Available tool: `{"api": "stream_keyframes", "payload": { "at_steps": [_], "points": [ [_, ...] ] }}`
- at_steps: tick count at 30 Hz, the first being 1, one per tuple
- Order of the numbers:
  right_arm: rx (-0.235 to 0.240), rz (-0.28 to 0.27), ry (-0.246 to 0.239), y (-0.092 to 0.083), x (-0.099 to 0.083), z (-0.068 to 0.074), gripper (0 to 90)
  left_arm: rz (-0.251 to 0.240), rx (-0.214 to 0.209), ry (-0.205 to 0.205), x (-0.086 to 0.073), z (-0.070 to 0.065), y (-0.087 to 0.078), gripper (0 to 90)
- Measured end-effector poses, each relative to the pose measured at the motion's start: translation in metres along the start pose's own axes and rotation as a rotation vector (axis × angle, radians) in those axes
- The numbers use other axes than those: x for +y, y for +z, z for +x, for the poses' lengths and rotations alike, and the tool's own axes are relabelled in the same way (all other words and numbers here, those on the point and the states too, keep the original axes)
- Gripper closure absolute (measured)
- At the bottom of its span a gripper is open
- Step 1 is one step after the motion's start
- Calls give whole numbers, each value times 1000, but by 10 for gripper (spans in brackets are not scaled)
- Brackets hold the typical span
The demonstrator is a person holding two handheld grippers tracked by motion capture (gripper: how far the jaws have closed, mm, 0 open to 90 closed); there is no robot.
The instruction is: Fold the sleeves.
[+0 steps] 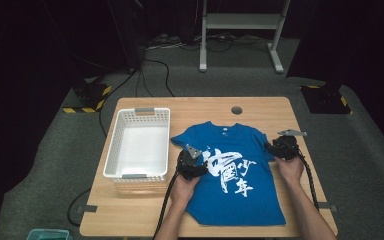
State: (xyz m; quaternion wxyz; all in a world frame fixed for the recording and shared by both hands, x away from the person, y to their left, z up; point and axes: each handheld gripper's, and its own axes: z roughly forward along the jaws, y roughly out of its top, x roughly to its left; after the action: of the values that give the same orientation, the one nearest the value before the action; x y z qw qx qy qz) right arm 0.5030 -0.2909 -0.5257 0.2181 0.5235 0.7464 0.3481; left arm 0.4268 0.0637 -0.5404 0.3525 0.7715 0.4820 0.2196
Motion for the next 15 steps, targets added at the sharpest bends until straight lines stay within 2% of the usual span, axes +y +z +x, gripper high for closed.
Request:
{"api": "stream_keyframes", "payload": {
  "at_steps": [6, 9, 15],
  "points": [
    [-5, 22, 5, 8, -1, -3, 624, 0, 1, 0, 0, 0, 0, 319],
    [-5, 21, -8, 8, -2, -3, 700, 0, 1, -1, 0, 0, 0, 318],
    [24, 17, -4, 8, -3, -2, 853, 0, 1, -1, 0, 0, 0, 317]
  ]
}}
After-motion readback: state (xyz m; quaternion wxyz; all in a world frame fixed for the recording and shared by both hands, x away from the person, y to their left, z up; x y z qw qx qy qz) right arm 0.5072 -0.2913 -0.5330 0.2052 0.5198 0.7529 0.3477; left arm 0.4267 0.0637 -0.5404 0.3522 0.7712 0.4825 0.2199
